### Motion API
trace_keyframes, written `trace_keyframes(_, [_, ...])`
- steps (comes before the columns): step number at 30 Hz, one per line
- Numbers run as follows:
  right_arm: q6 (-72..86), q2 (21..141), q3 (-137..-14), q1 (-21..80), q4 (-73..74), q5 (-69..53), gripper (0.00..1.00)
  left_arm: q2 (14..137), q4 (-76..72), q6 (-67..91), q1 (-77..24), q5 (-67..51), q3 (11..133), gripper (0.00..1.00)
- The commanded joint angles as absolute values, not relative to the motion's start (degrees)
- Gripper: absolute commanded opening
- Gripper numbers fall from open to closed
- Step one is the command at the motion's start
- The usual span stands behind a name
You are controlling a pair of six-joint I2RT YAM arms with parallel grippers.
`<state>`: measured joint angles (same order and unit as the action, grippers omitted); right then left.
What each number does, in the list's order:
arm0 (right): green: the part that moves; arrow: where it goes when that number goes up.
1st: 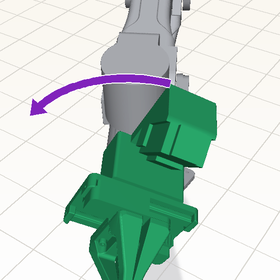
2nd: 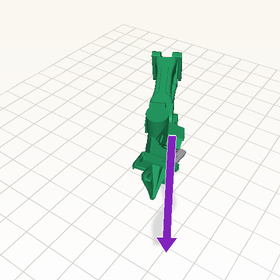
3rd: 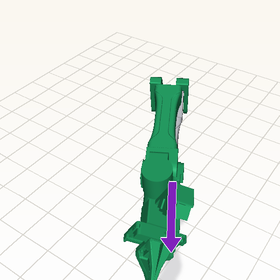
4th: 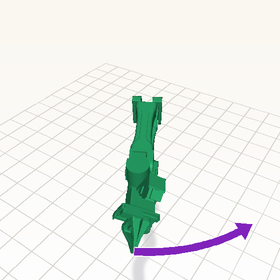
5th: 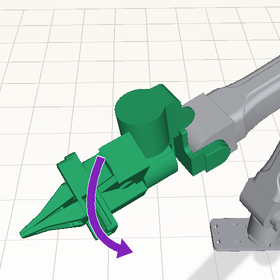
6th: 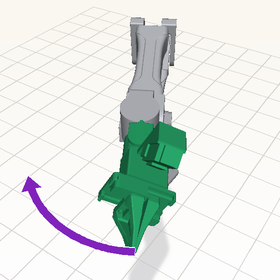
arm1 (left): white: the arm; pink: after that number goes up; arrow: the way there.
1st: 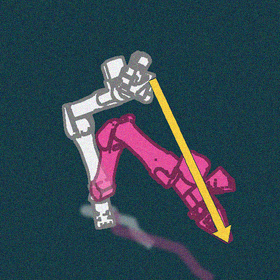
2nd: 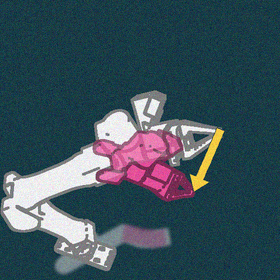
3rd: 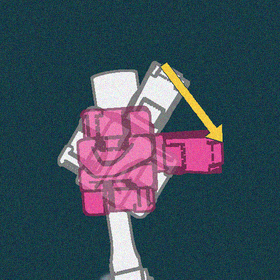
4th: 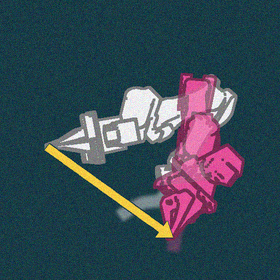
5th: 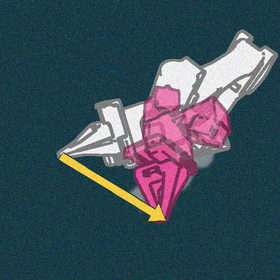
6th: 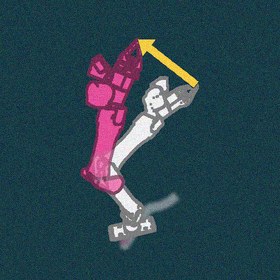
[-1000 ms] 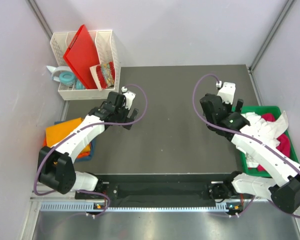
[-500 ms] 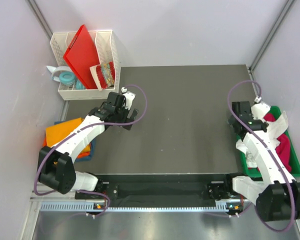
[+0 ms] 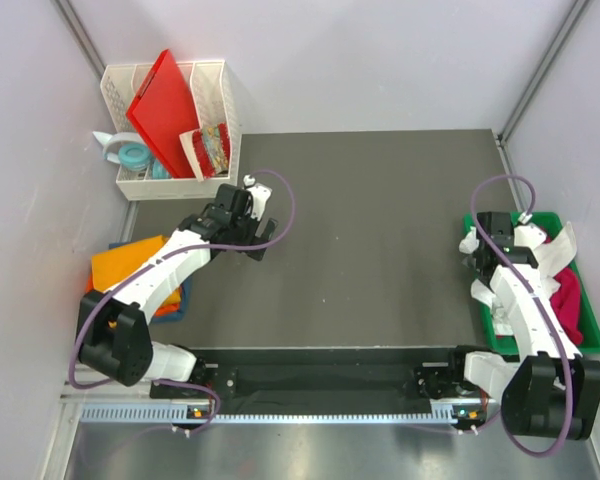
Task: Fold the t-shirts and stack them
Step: Grab crumpled tshirt from bin with the right arm, then move the tshirt to the center of the board
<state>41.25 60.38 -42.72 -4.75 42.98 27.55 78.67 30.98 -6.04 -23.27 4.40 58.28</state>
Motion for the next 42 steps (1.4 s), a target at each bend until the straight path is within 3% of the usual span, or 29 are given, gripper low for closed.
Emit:
trace_keyframes(1, [42.71,58.8,-41.75,-5.8,42.54,26.98,0.35,79.45,29.09,-5.45,-22.94,3.69,59.33,0.99])
trace_keyframes(4, [42.8,58.36,-41.57,-6.06,42.63,27.07,0.2,79.54,29.09,-5.45,-22.94,3.87,59.15,0.99])
trace_keyframes(6, [42.45,58.27,-41.75,-6.06,42.8,27.16,0.0,79.28,29.09,-5.45,-22.94,3.78,59.06,0.99])
trace_keyframes(13, [35.34,50.28,-49.2,-5.45,36.58,19.81,0.0,77.17,28.48,-5.27,-22.94,5.53,59.15,0.99])
trace_keyframes(17, [30.69,54.65,-69.7,-3.79,34.1,7.5,0.0,75.68,28.47,-5.1,-22.5,6.59,60.46,0.97])
trace_keyframes(21, [27.52,65.97,-89.7,9.17,36.73,2.82,0.0,76.11,30.93,-4.48,-22.33,8.61,64.77,0.96])
trace_keyframes(26, [23.47,78.03,-112.28,27.66,42.88,11.5,0.0,75.33,32.78,-5.89,-22.32,10.19,71.17,0.96])
trace_keyframes(34, [21.8,93.06,-120.32,50.34,42.98,15.81,0.0,74.18,37.44,-5.89,-22.24,11.07,82.43,0.97])
trace_keyframes(42, [27.24,97.12,-106.98,55.63,35.26,13.54,0.0,69.87,35.77,-1.68,-20.66,10.64,78.32,0.97])
